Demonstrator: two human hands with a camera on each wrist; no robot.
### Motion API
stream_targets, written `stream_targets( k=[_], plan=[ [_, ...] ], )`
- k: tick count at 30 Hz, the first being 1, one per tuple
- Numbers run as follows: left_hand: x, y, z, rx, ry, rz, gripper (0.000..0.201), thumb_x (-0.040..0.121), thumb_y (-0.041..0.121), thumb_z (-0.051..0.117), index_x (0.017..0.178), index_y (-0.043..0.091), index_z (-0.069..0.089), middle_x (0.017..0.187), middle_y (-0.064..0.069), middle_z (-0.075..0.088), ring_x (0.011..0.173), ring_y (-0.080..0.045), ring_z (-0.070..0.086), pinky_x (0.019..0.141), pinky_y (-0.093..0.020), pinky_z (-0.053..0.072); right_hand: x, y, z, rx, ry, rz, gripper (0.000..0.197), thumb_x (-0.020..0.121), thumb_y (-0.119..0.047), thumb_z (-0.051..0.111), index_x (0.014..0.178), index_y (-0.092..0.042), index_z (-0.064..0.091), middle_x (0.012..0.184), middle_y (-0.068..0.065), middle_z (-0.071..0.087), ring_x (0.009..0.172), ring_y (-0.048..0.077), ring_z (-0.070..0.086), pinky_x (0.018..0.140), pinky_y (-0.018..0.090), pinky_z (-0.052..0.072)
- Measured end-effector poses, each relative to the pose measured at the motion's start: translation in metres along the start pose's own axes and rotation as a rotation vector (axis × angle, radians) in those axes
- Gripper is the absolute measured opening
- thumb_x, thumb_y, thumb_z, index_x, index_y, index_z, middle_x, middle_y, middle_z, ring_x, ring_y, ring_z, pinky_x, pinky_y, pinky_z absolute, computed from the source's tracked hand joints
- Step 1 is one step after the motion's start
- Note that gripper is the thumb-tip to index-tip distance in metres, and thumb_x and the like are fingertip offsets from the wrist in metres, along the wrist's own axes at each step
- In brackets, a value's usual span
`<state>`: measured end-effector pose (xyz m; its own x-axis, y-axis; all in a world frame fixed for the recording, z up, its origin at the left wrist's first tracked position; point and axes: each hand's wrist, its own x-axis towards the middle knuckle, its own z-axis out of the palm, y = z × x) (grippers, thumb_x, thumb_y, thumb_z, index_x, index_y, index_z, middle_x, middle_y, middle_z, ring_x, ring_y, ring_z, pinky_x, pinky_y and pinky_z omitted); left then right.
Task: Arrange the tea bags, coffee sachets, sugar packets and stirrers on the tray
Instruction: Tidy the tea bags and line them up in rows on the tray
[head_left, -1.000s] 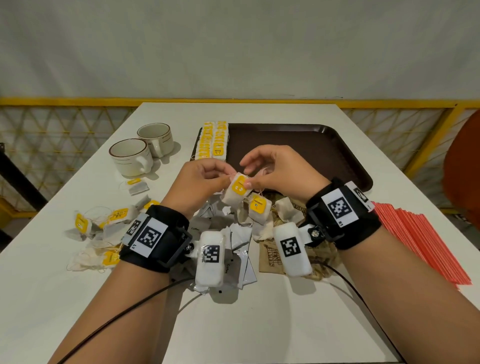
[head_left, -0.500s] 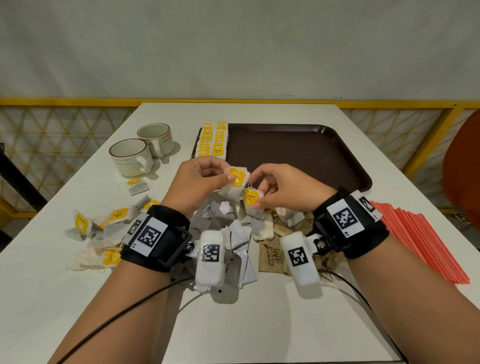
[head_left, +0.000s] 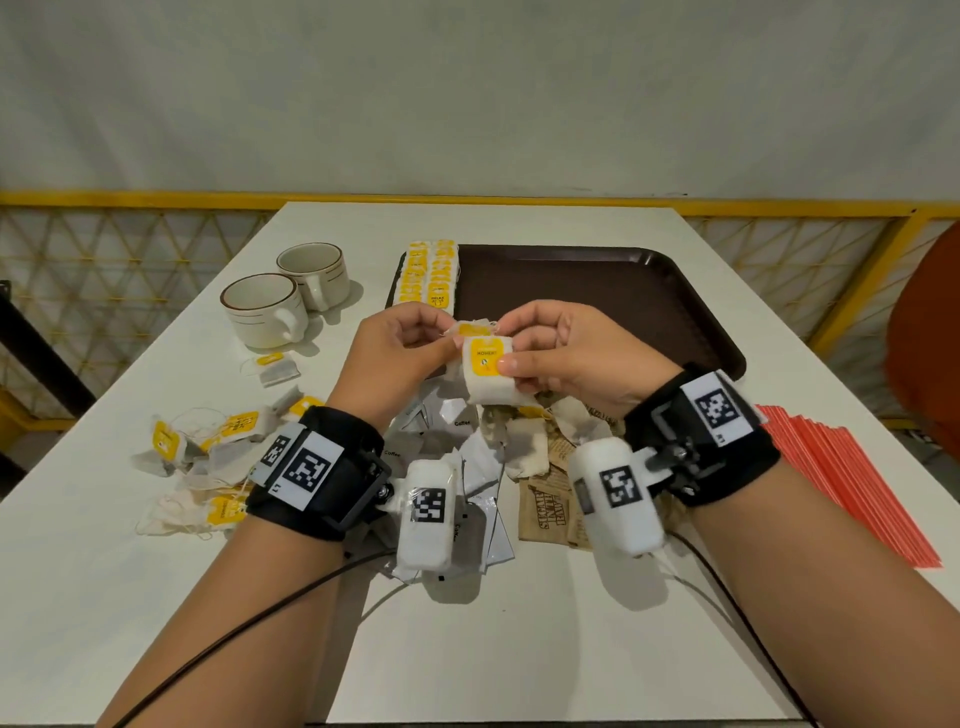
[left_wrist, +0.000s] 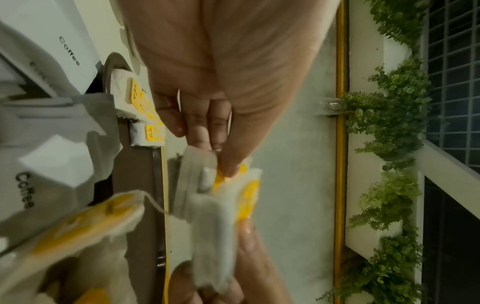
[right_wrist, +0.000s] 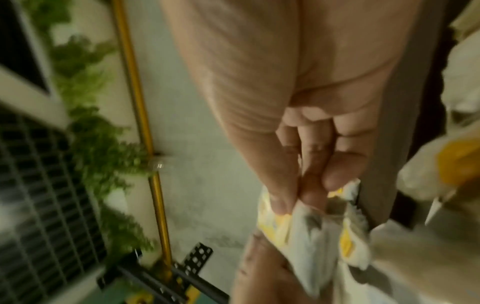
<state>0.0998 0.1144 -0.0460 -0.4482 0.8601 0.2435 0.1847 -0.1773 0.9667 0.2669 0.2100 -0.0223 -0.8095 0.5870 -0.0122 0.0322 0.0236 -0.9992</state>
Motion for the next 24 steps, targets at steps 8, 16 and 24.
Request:
stream_targets(
  k=[8, 16, 24],
  plan=[
    [-0.001, 0.002, 0.0, -0.079, -0.05, -0.017, 0.014, 0.082, -0.002, 0.066, 0.079, 0.011, 0.065, 0.07, 0.0, 0.068, 0.063, -0.007, 0.063, 0.06, -0.017, 0.051, 0.01, 0.005, 0.011, -0.185, 0.119, -0.034, 0.014, 0.083, -0.001, 0.069, 0.092, -0.012, 0.067, 0.076, 0.004, 0.067, 0.067, 0.013, 0.063, 0.065, 0.025, 0.056],
    [-0.001, 0.002, -0.002, -0.058, -0.032, -0.006, 0.017, 0.075, 0.0, 0.073, 0.088, 0.01, 0.067, 0.084, -0.004, 0.071, 0.074, -0.01, 0.066, 0.067, -0.019, 0.054, 0.014, -0.003, 0.013, -0.101, 0.149, -0.007, 0.01, 0.082, -0.003, 0.071, 0.083, -0.01, 0.064, 0.07, 0.007, 0.064, 0.061, 0.012, 0.061, 0.063, 0.024, 0.055],
    [0.008, -0.005, -0.015, -0.056, 0.134, -0.032, 0.019, 0.078, 0.003, 0.072, 0.095, 0.006, 0.063, 0.083, -0.006, 0.069, 0.067, -0.01, 0.063, 0.06, -0.018, 0.048, 0.01, 0.007, 0.03, -0.987, -0.061, 0.065, 0.046, 0.072, -0.049, 0.076, 0.095, -0.022, 0.047, 0.088, -0.007, 0.059, 0.083, 0.013, 0.058, 0.077, 0.032, 0.045]
  ],
)
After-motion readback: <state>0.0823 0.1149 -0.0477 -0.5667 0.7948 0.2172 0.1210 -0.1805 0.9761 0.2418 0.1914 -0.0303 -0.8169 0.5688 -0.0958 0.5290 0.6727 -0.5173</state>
